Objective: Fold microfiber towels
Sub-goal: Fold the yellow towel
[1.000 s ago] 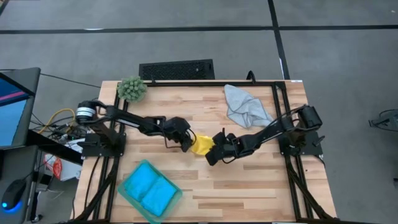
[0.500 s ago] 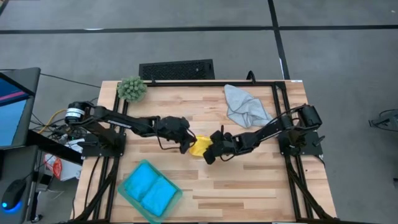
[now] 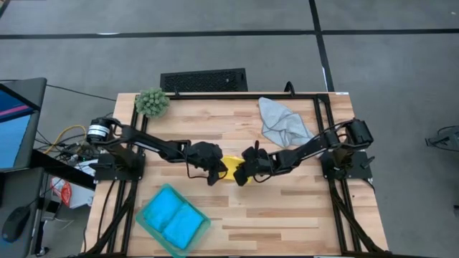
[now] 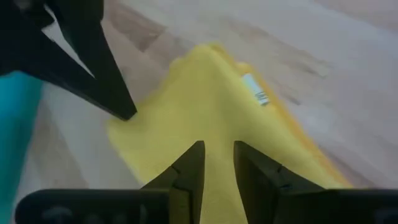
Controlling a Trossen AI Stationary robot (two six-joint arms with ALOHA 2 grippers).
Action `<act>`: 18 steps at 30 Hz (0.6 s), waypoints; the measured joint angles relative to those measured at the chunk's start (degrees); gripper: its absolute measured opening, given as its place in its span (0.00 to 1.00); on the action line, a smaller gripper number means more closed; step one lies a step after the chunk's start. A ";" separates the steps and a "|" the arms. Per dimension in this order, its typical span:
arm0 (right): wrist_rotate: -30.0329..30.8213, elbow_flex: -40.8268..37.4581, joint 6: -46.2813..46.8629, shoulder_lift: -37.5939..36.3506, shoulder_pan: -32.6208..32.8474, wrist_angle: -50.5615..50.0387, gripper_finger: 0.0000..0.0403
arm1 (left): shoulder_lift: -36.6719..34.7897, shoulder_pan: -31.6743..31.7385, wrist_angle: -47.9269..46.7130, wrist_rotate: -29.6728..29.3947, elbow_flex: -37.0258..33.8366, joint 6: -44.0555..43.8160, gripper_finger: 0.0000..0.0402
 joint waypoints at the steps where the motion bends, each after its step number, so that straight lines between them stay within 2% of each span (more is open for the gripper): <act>1: 0.70 -0.02 0.00 0.00 -0.02 -0.26 0.27 | 0.72 0.02 0.01 -0.17 -0.01 0.27 0.00; 5: 1.96 0.00 -0.98 0.59 -0.75 0.29 0.27 | 2.89 0.22 -0.73 -3.08 0.01 1.15 0.00; 12: 1.62 0.00 -1.56 5.37 -1.86 0.82 0.27 | 6.38 0.66 -1.15 -3.34 0.01 1.13 0.00; 18: 0.35 -0.11 -2.42 3.75 -2.82 1.36 0.27 | 6.62 0.66 -2.16 -3.56 0.01 1.30 0.00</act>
